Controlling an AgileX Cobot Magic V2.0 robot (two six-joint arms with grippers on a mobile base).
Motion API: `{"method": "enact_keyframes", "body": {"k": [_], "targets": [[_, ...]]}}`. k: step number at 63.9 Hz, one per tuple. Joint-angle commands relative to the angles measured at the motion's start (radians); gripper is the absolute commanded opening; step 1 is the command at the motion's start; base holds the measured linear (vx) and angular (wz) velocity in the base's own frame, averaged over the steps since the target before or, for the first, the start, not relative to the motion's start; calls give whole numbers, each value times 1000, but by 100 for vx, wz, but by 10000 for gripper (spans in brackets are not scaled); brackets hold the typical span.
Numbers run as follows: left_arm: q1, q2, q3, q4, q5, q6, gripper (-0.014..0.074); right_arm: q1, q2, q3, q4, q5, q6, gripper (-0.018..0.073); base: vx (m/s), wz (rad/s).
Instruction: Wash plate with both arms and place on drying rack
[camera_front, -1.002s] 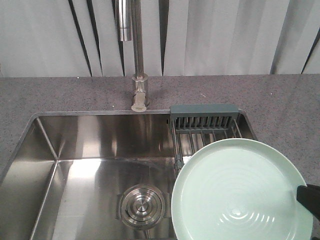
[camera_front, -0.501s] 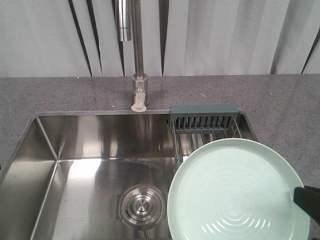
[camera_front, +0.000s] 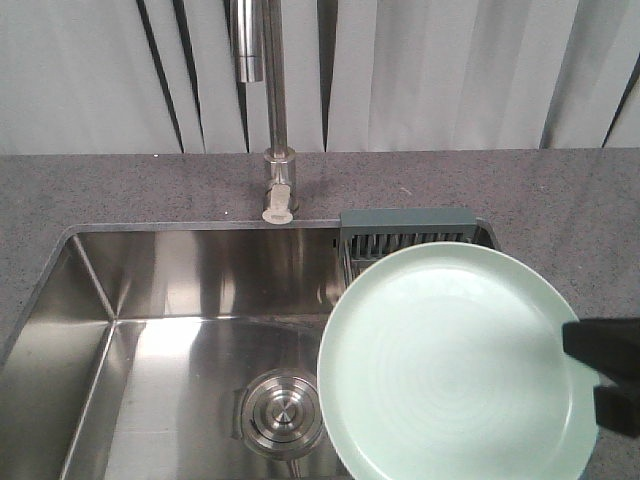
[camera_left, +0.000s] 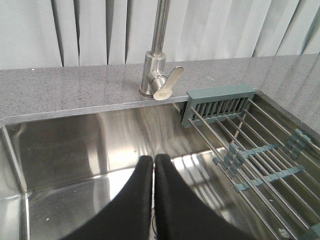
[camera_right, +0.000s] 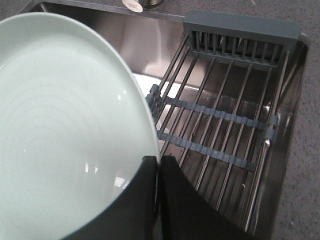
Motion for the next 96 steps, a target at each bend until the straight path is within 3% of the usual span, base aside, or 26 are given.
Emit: {"method": "enact_keyframes", "body": {"k": [1, 7, 13, 23, 31, 46, 58, 67, 74, 82, 96], "targets": [[-3, 6, -25, -46, -28, 5, -6, 5, 119, -118, 71, -12, -82, -3, 0, 0], [-3, 6, -25, -46, -28, 5, -6, 57, 220, -176, 130, -9, -135, -3, 0, 0], [-3, 6, -25, -46, -28, 5, -6, 164, 331, -206, 137, -67, -132, -1, 0, 0], [-3, 6, -25, -46, -28, 5, -6, 335, 507, -219, 66, -253, -50, -1, 0, 0], [-3, 6, -25, -46, -28, 5, -6, 403, 633, -291, 16, -328, 15, -1, 0, 0], [-3, 6, -25, -46, -28, 5, -6, 412, 832, -487, -3, -388, 59, -1, 0, 0], [-3, 6, -25, -46, -28, 5, -6, 304, 891, -542, -34, -399, 83, -1, 0, 0], [-3, 6, -25, -46, -28, 5, -6, 206, 854, -541, -96, -259, 81, -1, 0, 0], [-3, 6, -25, -46, -28, 5, -6, 199, 803, -523, -141, -191, 82, -1, 0, 0], [-3, 6, -25, -46, -31, 5, -6, 257, 731, -442, -124, -170, 98, -1, 0, 0], [-3, 6, -25, -46, -30, 5, -6, 434, 740, -382, -105, -322, 206, -1, 0, 0]]}}
